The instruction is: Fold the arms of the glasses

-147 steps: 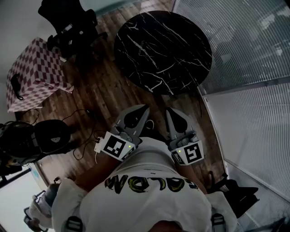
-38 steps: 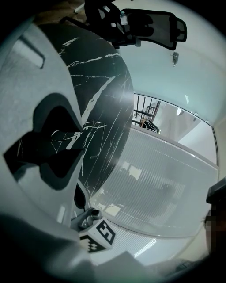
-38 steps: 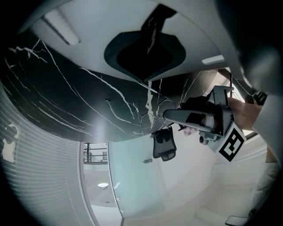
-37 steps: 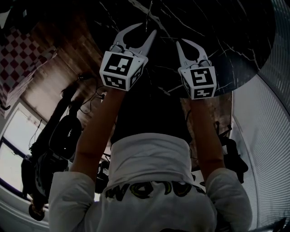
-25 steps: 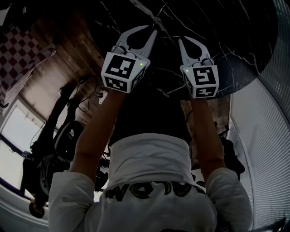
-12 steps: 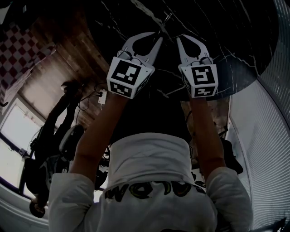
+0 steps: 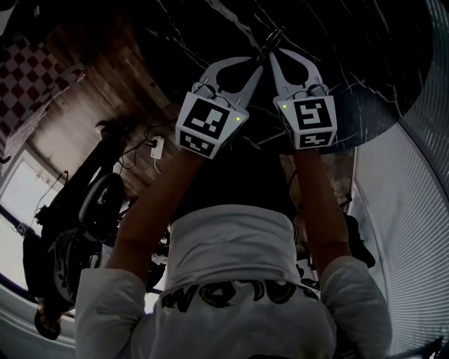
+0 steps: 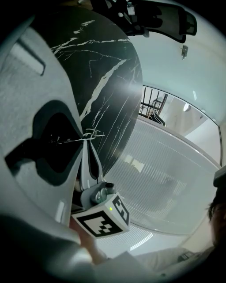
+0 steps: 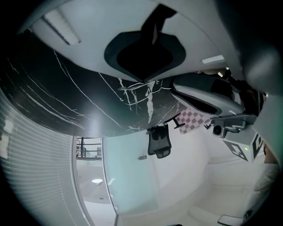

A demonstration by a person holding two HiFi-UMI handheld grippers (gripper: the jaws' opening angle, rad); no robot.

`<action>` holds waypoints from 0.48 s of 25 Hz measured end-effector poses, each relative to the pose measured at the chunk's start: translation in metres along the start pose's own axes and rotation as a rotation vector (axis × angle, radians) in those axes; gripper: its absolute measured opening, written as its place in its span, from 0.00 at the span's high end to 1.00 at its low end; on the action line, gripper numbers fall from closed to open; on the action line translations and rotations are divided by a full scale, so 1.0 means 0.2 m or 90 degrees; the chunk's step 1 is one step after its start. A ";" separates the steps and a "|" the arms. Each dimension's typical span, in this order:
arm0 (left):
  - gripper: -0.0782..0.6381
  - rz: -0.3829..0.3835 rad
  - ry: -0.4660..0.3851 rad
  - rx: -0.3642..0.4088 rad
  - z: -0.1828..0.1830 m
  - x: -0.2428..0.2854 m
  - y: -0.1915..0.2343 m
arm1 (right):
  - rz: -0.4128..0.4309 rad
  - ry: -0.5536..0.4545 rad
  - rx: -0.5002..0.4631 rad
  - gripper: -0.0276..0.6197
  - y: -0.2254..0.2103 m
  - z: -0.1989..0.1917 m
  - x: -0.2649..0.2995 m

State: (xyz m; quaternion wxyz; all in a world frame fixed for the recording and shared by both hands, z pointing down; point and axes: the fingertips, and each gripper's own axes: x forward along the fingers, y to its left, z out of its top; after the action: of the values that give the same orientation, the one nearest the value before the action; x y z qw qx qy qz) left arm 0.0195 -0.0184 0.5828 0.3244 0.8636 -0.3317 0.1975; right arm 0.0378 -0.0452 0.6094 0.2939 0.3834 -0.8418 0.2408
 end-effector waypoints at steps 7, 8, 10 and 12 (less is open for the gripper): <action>0.85 0.010 -0.008 0.000 0.00 -0.01 -0.01 | -0.003 0.000 -0.006 0.95 0.01 0.00 -0.02; 0.85 0.015 -0.010 -0.001 0.00 -0.02 0.00 | -0.006 0.000 -0.007 0.95 0.01 0.00 -0.03; 0.85 0.022 -0.013 -0.003 0.00 -0.02 0.02 | -0.010 -0.001 -0.008 0.95 0.01 0.01 -0.07; 0.85 0.025 -0.014 -0.004 0.01 -0.03 0.03 | -0.014 -0.008 -0.010 0.95 0.00 0.03 -0.13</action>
State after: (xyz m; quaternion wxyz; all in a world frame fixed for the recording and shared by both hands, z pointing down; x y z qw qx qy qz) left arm 0.0123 -0.0199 0.5811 0.3194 0.8580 -0.3527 0.1935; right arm 0.0501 -0.0347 0.5873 0.2942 0.3918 -0.8414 0.2281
